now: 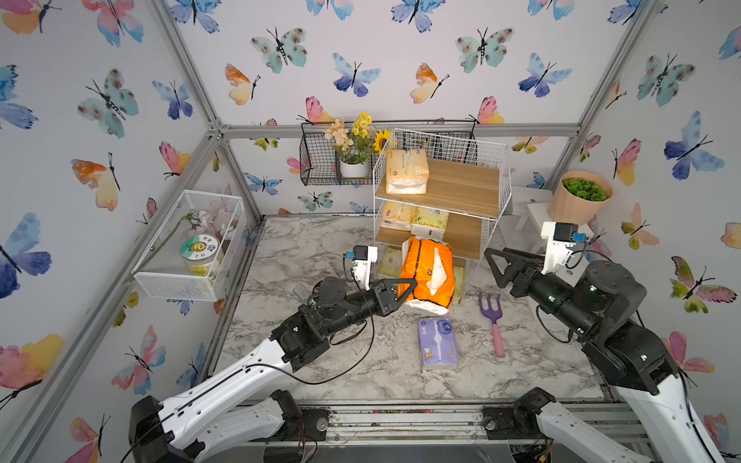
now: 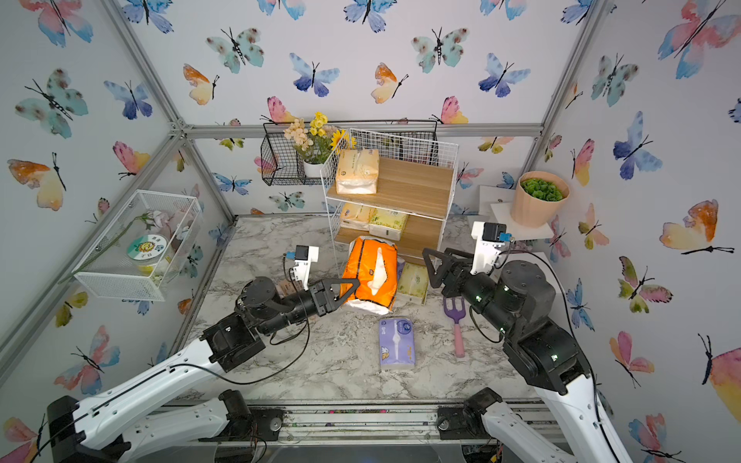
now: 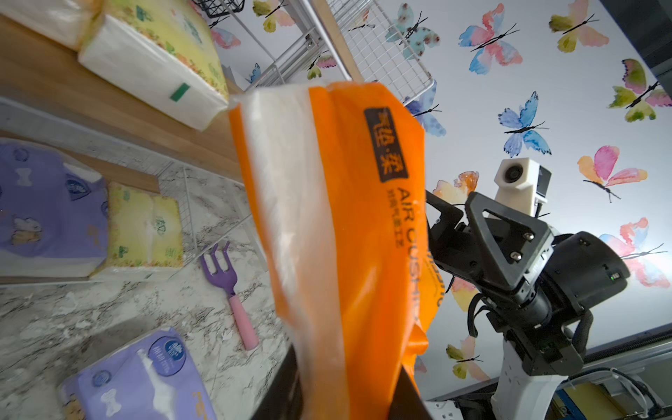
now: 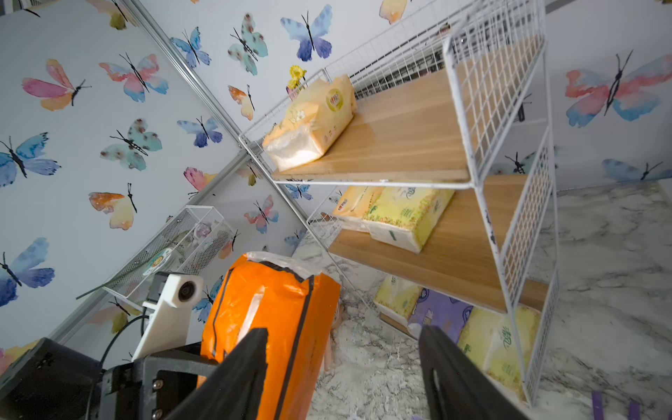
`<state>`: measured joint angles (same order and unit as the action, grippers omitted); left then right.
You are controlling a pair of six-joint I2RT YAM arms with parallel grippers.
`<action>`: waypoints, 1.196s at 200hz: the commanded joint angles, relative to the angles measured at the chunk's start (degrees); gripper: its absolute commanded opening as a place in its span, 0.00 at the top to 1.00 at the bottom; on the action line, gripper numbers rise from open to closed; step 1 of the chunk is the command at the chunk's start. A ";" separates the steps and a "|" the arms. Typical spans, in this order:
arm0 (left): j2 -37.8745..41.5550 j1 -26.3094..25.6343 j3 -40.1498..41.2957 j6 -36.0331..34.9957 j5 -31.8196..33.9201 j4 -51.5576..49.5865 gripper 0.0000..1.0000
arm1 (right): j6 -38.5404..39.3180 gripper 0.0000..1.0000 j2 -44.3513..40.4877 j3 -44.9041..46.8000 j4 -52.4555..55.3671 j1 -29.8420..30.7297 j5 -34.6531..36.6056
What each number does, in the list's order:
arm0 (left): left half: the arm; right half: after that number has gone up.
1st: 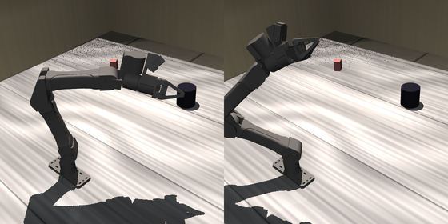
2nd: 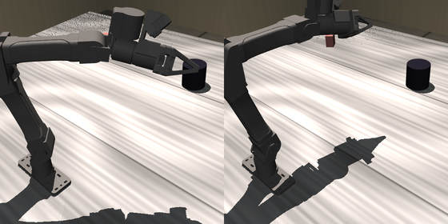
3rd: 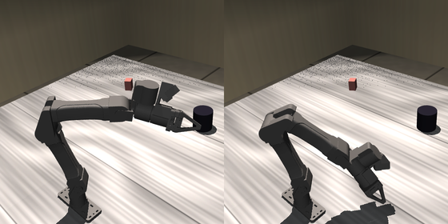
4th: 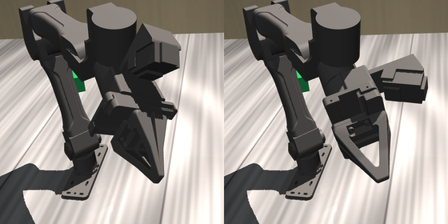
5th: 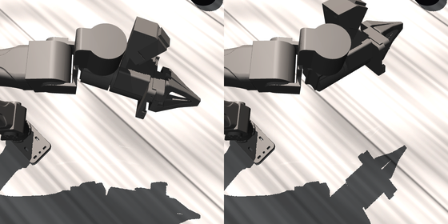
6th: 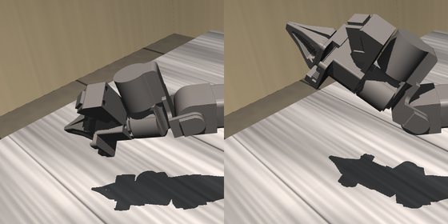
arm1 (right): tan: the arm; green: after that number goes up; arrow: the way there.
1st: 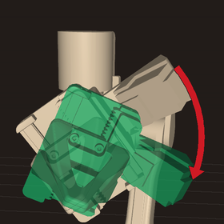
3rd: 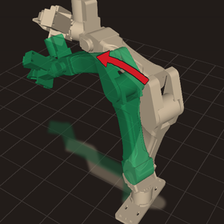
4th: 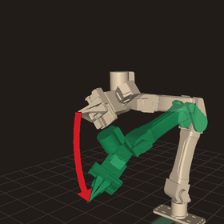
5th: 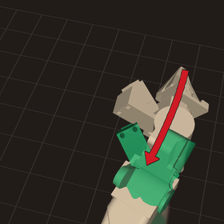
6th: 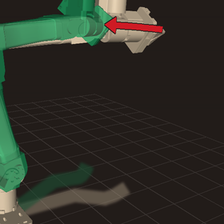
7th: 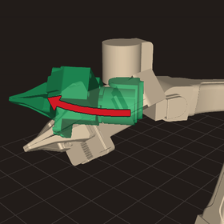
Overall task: Remove the tissue boxes from the shelf
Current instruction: Pick up a box of tissues from the shelf, then place the box of tissues at the center of the board.
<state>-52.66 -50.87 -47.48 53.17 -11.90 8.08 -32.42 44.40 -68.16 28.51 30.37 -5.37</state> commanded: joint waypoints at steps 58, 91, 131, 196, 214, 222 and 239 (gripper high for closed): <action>18.40 2.17 19.31 8.49 -1.51 -16.43 0.71 | -3.51 0.31 -4.09 13.07 3.63 0.13 -3.30; 18.11 2.13 25.75 9.81 -3.34 -13.09 0.70 | -2.38 0.31 -4.85 19.15 6.44 0.13 -5.60; 10.39 3.53 33.33 9.40 -4.09 4.24 0.69 | -6.16 0.34 -4.58 27.28 4.89 0.15 -10.76; -4.49 3.81 38.19 10.53 -4.84 21.79 0.63 | -10.68 0.35 -5.55 34.45 0.63 0.08 -13.09; -7.11 4.09 35.78 7.91 -5.34 17.66 0.41 | -11.03 0.35 -5.97 35.19 0.05 0.13 -12.71; -7.36 4.04 33.66 5.77 -4.07 12.04 0.26 | -11.02 0.35 -5.99 35.18 0.05 0.13 -12.25; -6.43 4.03 29.66 2.29 1.27 -0.33 0.04 | -10.90 0.35 -5.83 35.16 -0.22 0.12 -11.95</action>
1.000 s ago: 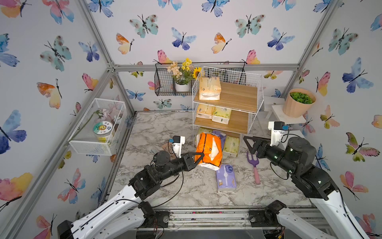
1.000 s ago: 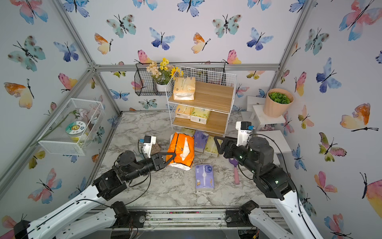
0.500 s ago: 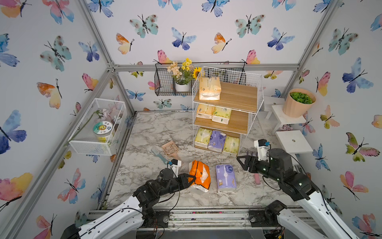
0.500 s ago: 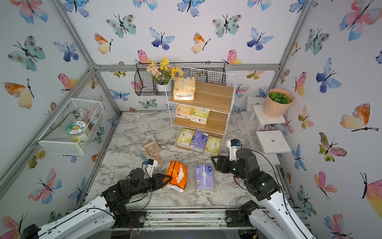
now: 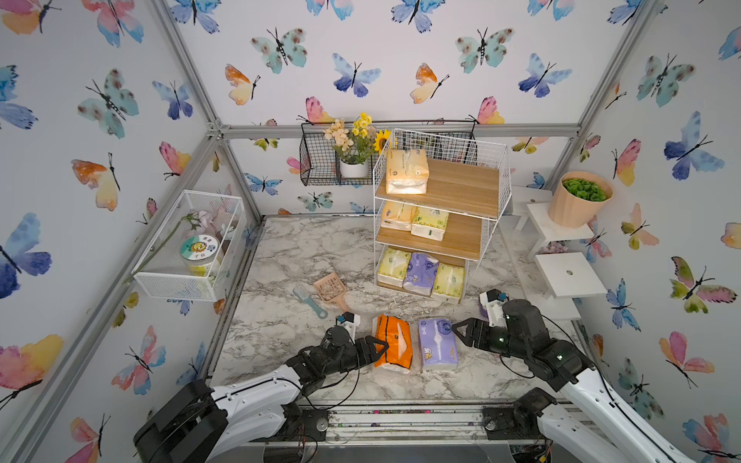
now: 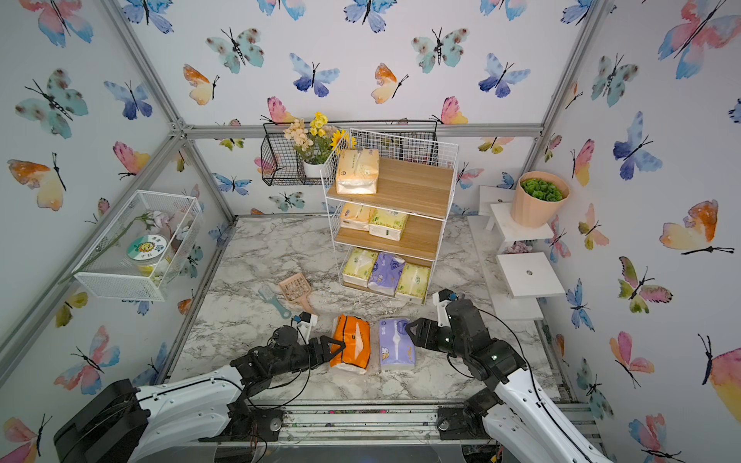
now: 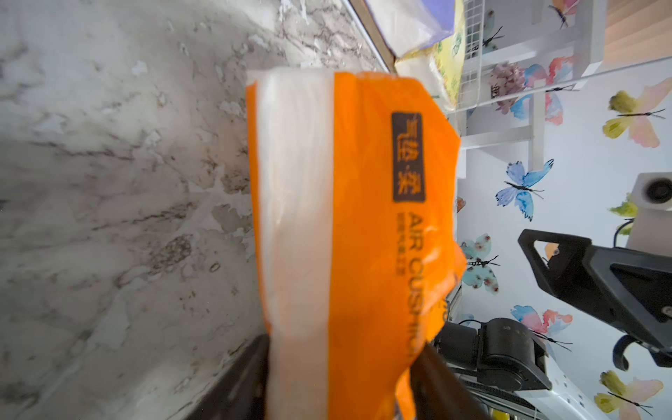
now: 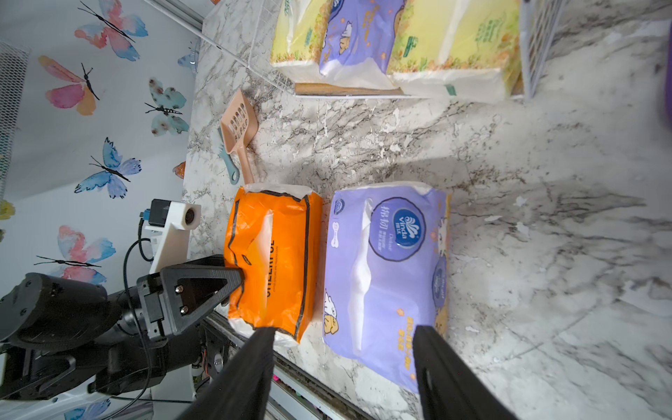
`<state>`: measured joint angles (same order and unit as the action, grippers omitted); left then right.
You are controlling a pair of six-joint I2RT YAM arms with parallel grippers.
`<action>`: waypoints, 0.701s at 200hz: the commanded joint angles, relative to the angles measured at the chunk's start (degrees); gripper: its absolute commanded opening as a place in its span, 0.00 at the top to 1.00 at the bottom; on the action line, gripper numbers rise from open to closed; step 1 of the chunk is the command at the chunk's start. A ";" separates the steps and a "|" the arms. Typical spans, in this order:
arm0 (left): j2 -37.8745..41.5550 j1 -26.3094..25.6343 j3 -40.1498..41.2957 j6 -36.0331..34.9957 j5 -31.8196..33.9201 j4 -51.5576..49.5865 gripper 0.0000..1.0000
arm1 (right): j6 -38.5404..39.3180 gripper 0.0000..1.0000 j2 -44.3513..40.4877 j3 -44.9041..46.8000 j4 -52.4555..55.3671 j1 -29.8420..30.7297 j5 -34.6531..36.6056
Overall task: Remove the tissue boxes from the shelf
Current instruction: Place the box of tissues at the center of the board.
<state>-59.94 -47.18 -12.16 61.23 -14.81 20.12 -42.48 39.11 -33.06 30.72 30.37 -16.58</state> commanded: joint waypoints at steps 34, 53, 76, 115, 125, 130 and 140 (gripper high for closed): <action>4.34 0.34 -11.17 -8.71 12.98 -30.21 0.01 | -0.60 0.35 0.09 0.26 -2.47 0.13 -1.08; 4.16 0.33 -13.00 -10.57 12.18 -34.45 0.00 | -0.51 0.35 0.17 0.45 -2.34 0.13 -1.44; 2.72 0.33 -13.84 -12.12 9.23 -35.26 0.10 | -0.63 0.35 0.20 0.71 -2.47 0.13 -1.70; -1.62 0.59 -15.27 -14.89 7.85 -32.83 0.36 | -1.49 0.36 0.35 1.48 -3.87 0.12 -2.58; -2.72 0.62 -15.76 -15.79 7.70 -31.96 0.40 | -1.61 0.36 0.35 1.51 -3.79 0.13 -2.76; -3.25 0.67 -15.87 -16.23 7.56 -31.21 0.42 | -1.58 0.36 0.35 1.51 -3.80 0.13 -2.84; -4.16 0.63 -15.99 -16.81 6.74 -29.32 0.45 | -1.61 0.37 0.29 1.59 -3.66 0.13 -2.86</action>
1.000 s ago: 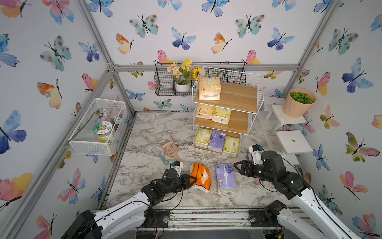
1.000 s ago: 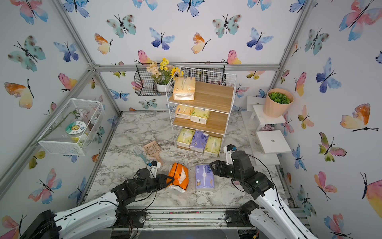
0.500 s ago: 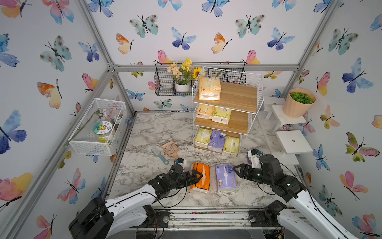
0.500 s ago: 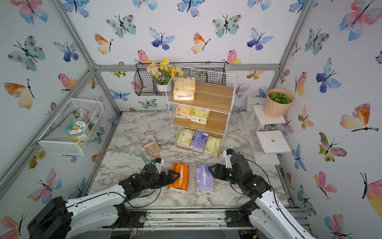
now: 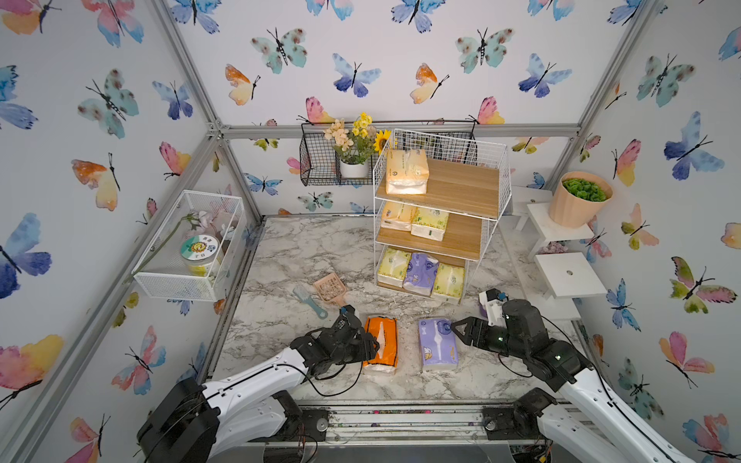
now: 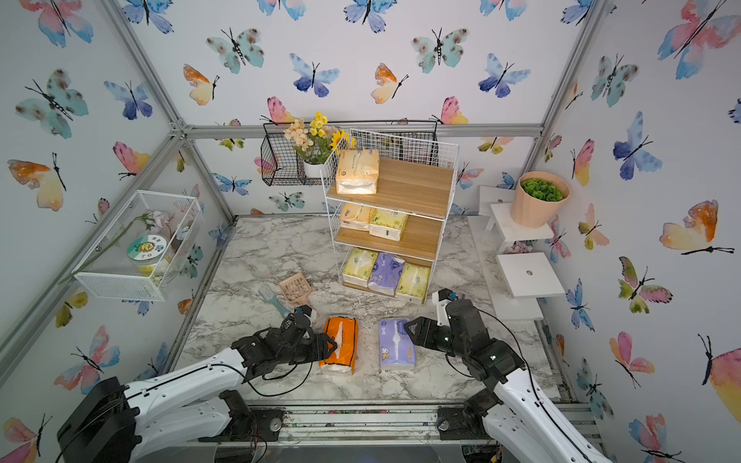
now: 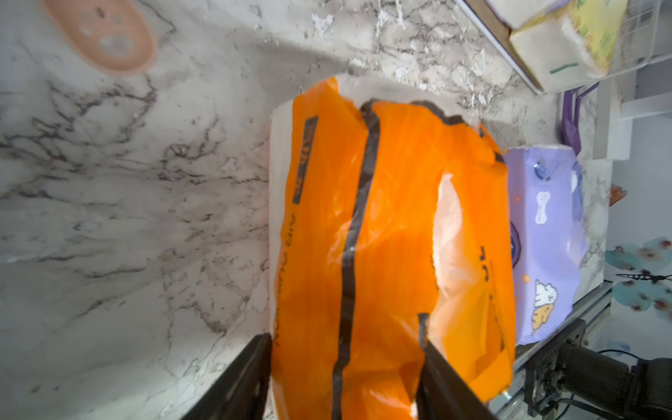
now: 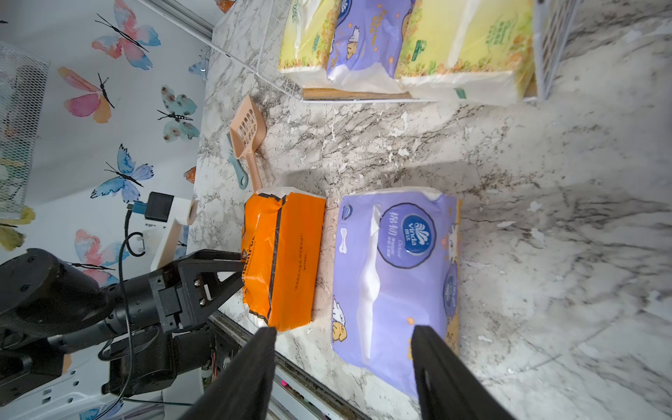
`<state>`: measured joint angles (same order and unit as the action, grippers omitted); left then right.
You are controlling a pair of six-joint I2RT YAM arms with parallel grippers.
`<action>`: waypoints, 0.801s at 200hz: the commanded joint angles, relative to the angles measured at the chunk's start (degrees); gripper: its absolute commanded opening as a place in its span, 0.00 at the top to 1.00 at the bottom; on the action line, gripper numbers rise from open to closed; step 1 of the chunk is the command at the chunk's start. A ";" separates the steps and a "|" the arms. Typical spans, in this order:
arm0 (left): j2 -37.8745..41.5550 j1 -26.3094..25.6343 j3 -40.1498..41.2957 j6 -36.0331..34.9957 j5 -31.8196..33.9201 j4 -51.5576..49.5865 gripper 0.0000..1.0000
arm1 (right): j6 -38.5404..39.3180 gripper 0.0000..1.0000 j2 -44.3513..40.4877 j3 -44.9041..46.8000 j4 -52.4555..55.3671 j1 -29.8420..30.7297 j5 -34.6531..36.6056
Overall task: Remove the tissue boxes from the shelf
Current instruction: Place the box of tissues at the center of the board.
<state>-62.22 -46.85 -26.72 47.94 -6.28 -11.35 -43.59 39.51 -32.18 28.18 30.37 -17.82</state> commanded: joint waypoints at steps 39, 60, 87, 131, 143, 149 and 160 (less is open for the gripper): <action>-4.44 0.21 -0.26 -3.90 -7.73 9.86 0.62 | -0.46 0.37 -0.79 0.52 -0.64 0.13 -1.45; -6.34 -0.56 -1.09 -4.80 -8.68 10.41 0.65 | -0.41 0.37 -1.14 0.54 -0.18 0.13 -1.20; -9.44 -1.56 -1.84 -5.66 -10.31 12.34 0.70 | -0.74 0.37 -1.19 0.89 -0.41 0.13 -1.34; -13.72 -5.03 -4.54 -4.24 -10.43 15.18 0.69 | -0.87 0.38 -1.01 0.81 -0.29 0.13 -1.43; -14.50 -5.32 -4.92 -3.34 -10.44 16.15 0.68 | -0.93 0.38 -1.18 0.81 -0.10 0.08 -1.36; -14.83 -5.42 -5.07 -2.89 -10.33 16.57 0.68 | -1.02 0.38 -1.25 0.89 -0.06 0.13 -1.34; -15.42 -5.55 -5.41 -2.12 -10.24 17.21 0.68 | -1.14 0.38 -1.36 0.90 0.03 0.13 -1.27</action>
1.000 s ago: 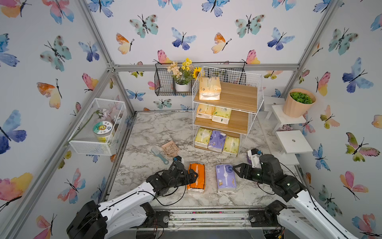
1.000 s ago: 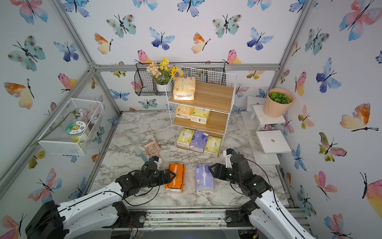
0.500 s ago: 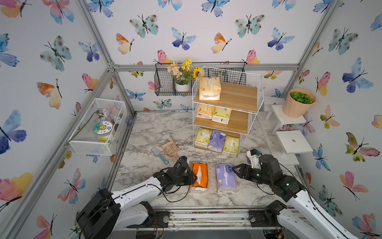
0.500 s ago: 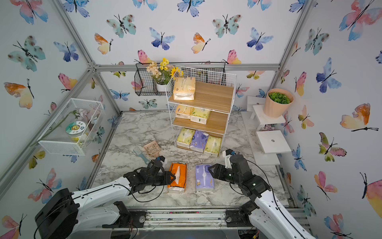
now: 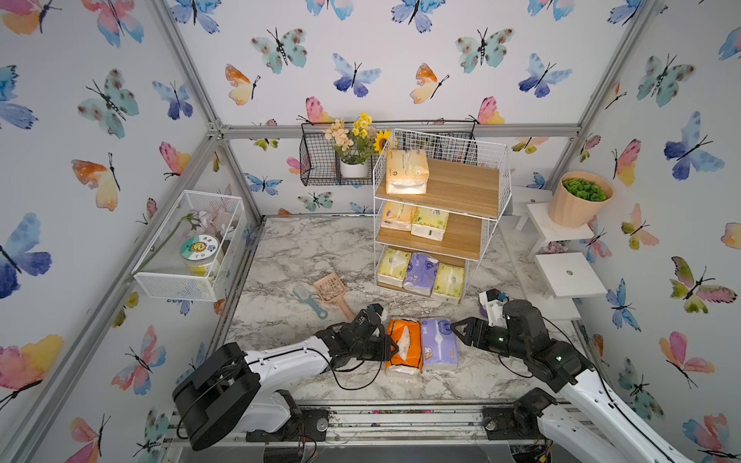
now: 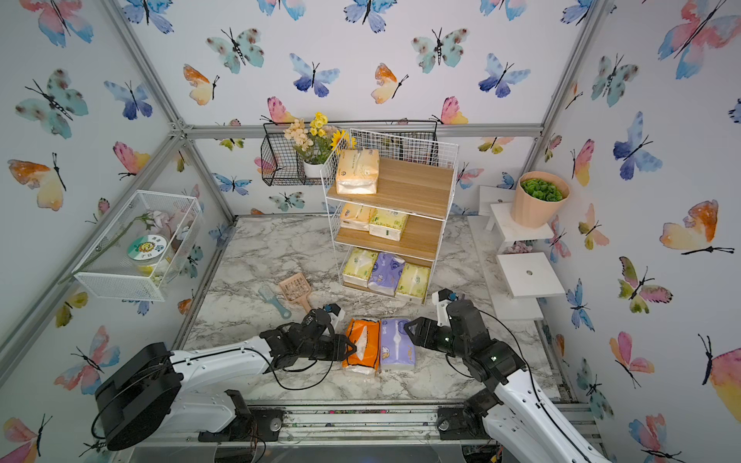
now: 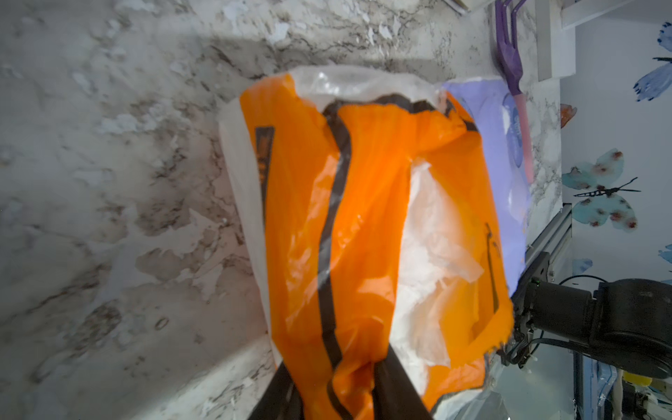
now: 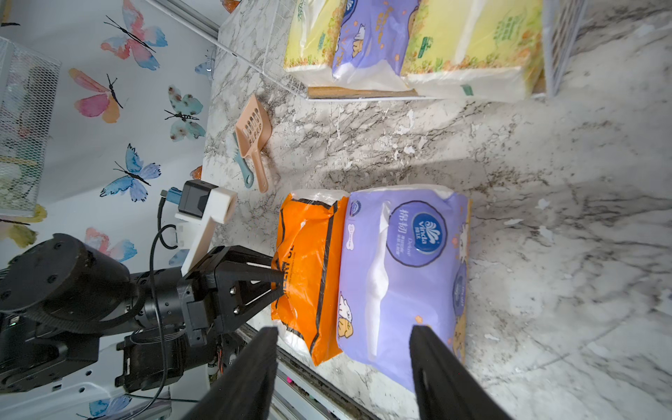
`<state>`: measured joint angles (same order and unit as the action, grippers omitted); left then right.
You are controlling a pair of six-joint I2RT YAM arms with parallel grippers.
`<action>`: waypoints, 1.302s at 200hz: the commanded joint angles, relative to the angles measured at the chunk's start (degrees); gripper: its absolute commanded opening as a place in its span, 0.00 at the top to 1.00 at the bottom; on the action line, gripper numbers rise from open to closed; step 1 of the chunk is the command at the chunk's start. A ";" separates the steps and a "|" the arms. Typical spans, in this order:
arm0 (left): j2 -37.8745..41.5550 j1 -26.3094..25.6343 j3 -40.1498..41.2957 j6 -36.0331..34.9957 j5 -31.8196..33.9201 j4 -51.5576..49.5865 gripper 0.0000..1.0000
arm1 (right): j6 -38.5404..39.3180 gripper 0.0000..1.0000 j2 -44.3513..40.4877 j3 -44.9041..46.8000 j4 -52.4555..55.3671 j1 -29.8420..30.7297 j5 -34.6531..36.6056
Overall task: Remove the tissue boxes from the shelf
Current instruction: Place the box of tissues at the center of the board.
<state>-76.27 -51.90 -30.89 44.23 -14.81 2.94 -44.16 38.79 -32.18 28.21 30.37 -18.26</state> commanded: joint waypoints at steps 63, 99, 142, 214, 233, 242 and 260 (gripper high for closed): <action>-5.42 -2.53 -5.18 2.10 -1.63 4.01 0.64 | -0.42 0.38 -0.54 0.63 0.04 0.13 -0.55; -7.71 -3.79 -7.85 0.87 -2.01 2.84 0.57 | 0.02 0.38 -0.72 -0.15 1.14 0.13 0.19; -6.21 -3.59 -7.87 0.66 0.23 0.39 0.30 | 0.30 0.38 -1.50 -1.29 2.50 0.13 1.53; 13.31 -2.63 -11.72 7.21 19.40 -7.95 0.20 | 9.82 0.44 4.99 -15.19 2.57 0.13 3.95; 17.62 -0.87 -11.74 11.11 24.70 -7.20 0.21 | 12.83 0.44 9.55 -21.74 2.86 0.13 0.19; 19.22 0.42 -11.60 12.73 26.36 -6.99 0.21 | 13.55 0.45 11.39 -24.85 3.12 0.13 -1.15; 21.08 4.51 -10.90 16.74 28.77 -7.51 0.22 | 14.08 0.47 14.22 -30.53 1.86 0.13 -3.12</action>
<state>-57.43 -51.66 -42.44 54.41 5.17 -2.50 -33.91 50.35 -56.49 30.89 30.37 -17.69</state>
